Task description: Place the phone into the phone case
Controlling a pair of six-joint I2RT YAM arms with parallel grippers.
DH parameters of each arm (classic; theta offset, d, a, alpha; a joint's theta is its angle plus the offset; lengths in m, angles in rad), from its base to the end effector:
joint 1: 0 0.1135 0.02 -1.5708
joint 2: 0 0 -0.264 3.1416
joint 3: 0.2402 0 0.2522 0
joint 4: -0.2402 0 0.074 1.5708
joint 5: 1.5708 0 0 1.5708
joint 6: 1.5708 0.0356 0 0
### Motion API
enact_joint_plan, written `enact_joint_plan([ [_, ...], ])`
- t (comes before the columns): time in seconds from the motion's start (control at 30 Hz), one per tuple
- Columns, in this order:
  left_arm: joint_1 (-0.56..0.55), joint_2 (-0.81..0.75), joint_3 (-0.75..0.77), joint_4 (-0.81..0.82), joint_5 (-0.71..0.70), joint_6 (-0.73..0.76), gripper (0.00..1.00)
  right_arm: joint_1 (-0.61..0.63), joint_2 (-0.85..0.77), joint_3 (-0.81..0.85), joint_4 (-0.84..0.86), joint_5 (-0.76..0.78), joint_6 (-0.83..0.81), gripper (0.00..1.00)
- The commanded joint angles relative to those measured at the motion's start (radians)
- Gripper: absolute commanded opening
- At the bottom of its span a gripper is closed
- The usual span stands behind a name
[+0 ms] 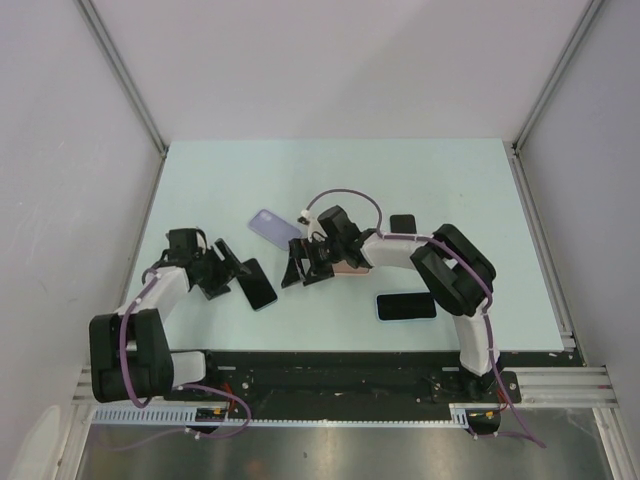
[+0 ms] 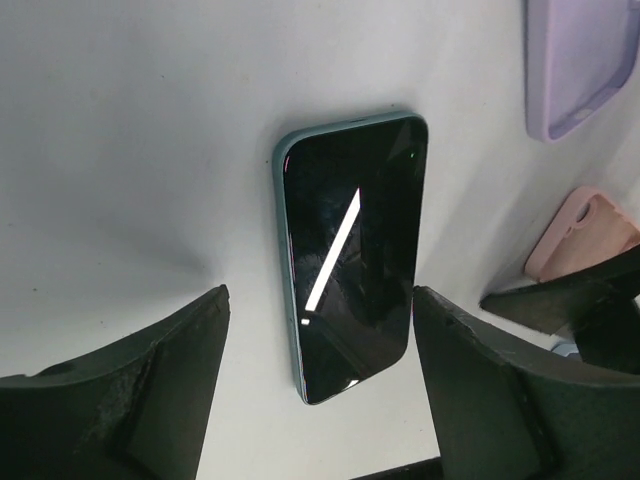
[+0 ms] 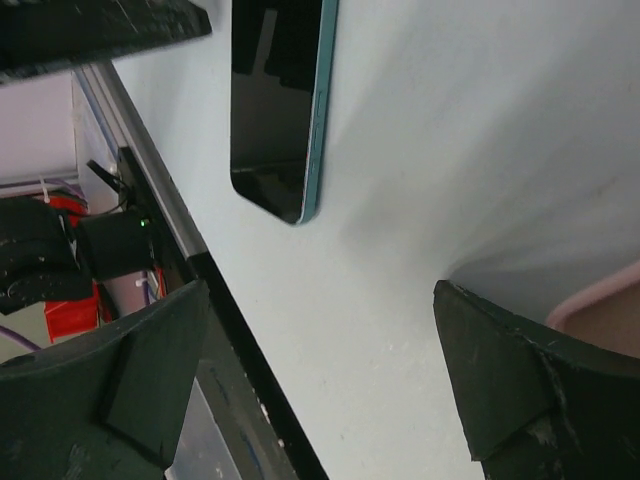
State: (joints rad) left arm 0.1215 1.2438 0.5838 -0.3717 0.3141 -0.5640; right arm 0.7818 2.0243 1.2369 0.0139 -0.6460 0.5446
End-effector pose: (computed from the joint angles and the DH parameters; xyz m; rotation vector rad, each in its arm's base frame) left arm 0.2206 0.0159 0.1682 -0.7750 2.5139 -0.5654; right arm 0.2860 0.3142 0.1480 -0.6635 2.5076 1.3435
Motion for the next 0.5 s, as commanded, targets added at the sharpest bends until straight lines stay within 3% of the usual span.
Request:
enact_joint_plan([
  [0.0,0.012,0.045,0.021,0.054,0.059,0.024,0.77,0.007,0.043,0.082,0.109,-0.018,0.027,0.98],
  [0.27,-0.009,0.179,0.014,0.122,0.097,0.012,0.74,0.039,0.154,0.189,0.103,-0.035,0.046,0.97],
  [0.47,-0.089,0.278,0.047,0.177,0.094,-0.025,0.74,0.068,0.168,0.200,0.074,-0.041,0.045,0.96],
])
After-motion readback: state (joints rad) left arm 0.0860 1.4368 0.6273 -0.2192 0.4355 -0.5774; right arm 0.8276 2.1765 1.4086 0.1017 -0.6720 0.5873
